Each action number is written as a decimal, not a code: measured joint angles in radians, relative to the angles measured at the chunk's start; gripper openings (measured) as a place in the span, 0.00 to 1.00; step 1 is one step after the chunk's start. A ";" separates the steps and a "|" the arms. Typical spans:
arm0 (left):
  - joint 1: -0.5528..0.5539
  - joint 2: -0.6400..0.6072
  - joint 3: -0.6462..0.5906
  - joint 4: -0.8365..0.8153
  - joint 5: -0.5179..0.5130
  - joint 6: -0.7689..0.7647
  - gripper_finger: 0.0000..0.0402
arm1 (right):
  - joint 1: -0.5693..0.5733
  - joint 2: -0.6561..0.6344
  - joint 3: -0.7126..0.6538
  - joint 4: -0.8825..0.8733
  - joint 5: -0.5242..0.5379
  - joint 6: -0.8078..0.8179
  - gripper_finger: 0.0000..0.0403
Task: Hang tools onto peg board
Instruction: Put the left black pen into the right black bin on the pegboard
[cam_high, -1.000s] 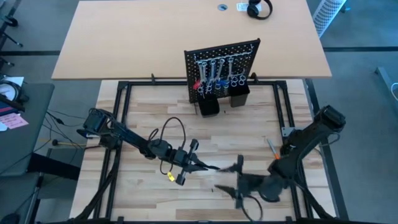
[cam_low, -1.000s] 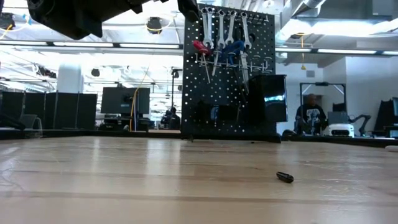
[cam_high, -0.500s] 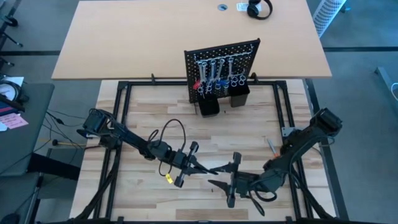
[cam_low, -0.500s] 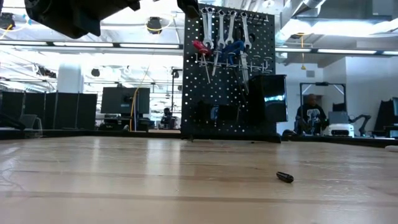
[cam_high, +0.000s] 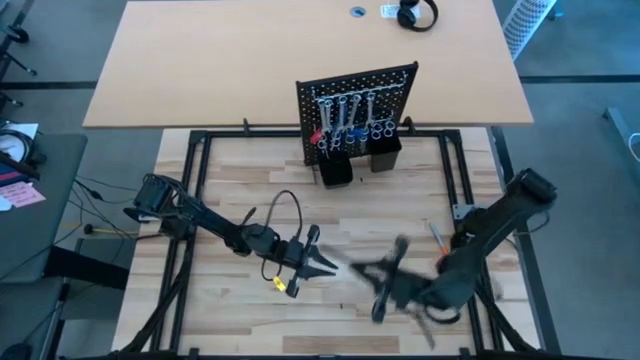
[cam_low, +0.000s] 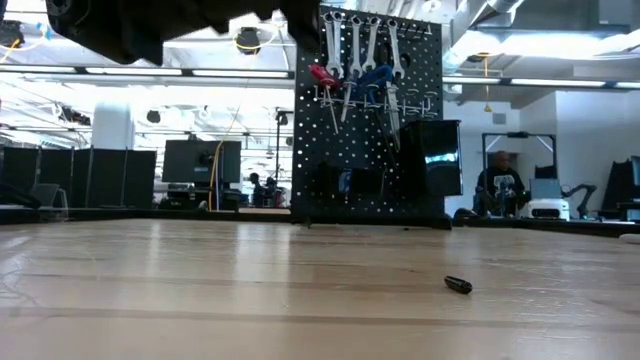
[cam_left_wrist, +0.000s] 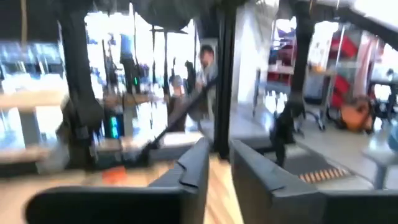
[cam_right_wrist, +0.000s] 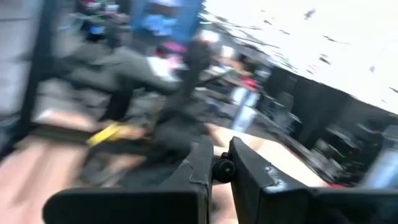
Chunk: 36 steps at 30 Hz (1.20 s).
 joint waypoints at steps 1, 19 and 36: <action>0.003 0.001 -0.001 -0.029 -0.002 -0.010 0.16 | -0.001 -0.035 0.015 -0.033 0.037 -0.002 0.10; 0.066 0.001 -0.001 -0.220 -0.054 -0.112 0.33 | -0.526 -0.478 0.117 -1.047 -0.042 0.706 0.10; 0.066 0.001 -0.001 -0.222 -0.052 -0.111 0.33 | -1.005 -0.324 0.116 -1.247 -0.418 0.793 0.11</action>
